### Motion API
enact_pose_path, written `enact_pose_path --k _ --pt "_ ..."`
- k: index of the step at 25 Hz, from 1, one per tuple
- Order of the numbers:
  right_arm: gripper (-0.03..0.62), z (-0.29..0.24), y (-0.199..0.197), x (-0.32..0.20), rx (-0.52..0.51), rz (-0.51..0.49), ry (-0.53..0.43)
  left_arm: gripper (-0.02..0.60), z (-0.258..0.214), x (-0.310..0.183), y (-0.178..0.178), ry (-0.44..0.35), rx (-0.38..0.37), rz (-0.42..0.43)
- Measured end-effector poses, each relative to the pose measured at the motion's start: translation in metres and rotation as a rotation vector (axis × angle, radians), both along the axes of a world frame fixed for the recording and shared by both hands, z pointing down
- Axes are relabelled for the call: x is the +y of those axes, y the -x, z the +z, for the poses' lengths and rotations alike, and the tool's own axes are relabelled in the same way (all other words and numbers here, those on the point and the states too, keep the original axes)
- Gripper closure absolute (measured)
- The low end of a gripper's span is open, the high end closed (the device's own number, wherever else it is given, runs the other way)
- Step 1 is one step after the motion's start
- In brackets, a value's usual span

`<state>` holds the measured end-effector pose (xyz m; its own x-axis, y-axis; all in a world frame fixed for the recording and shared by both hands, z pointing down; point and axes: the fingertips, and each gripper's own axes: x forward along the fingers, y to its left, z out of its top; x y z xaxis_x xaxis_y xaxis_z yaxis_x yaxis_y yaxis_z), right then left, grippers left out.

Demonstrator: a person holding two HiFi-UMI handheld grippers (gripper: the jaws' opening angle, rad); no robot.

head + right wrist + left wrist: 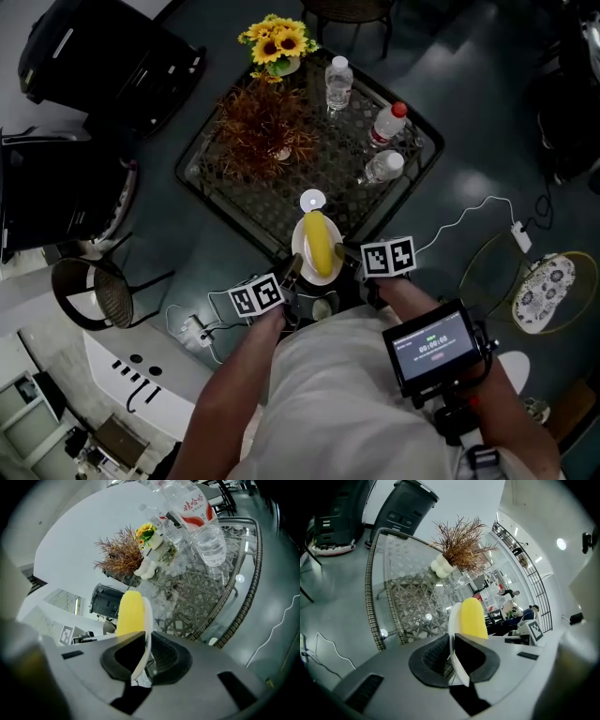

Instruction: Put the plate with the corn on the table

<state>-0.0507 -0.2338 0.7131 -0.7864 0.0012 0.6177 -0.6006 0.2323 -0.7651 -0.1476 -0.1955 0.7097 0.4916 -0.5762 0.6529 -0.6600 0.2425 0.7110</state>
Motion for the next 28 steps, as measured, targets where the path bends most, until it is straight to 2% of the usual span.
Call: enact_pose_path --k 8,15,28 --pt "0.549 0.019 0.0 -0.011 0.026 -0.007 0.001 0.546 0.022 -0.008 0.002 0.032 -0.021 -0.003" --pt "0.549 0.035 0.004 -0.03 0.036 0.01 -0.012 0.546 0.037 -0.029 0.008 0.031 -0.066 0.0" --pt "0.549 0.055 0.002 -0.069 0.075 0.033 -0.055 0.546 0.052 -0.07 0.003 0.018 -0.096 -0.004"
